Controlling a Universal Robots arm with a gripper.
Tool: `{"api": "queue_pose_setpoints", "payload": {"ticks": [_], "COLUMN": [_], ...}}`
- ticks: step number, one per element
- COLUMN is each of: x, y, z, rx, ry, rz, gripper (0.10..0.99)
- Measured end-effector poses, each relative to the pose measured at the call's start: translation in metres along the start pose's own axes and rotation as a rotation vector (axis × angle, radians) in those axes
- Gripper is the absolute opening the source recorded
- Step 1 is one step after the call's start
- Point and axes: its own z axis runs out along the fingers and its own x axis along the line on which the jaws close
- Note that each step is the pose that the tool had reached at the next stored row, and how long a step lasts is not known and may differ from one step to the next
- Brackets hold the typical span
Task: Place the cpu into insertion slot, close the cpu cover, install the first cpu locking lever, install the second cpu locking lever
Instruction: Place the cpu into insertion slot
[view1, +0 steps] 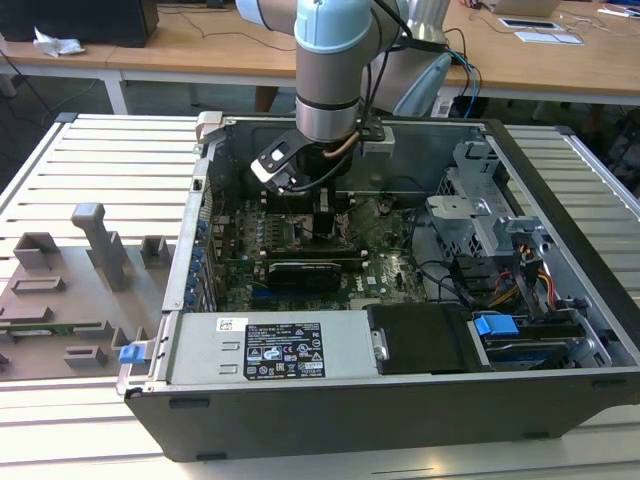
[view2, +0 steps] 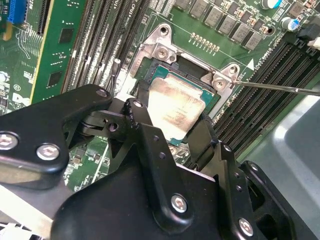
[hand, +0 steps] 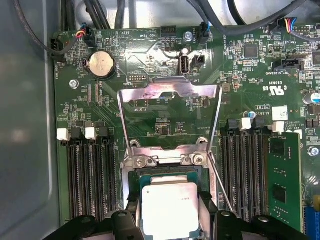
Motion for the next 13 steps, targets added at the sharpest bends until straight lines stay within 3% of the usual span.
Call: {"api": "queue_pose_setpoints", "payload": {"ticks": [13], "x": [0.0001], "y": [0.0016], "z": [0.0012], "rx": [0.000], "ry": [0.0001], "rz": [0.000], "gripper": [0.545]}}
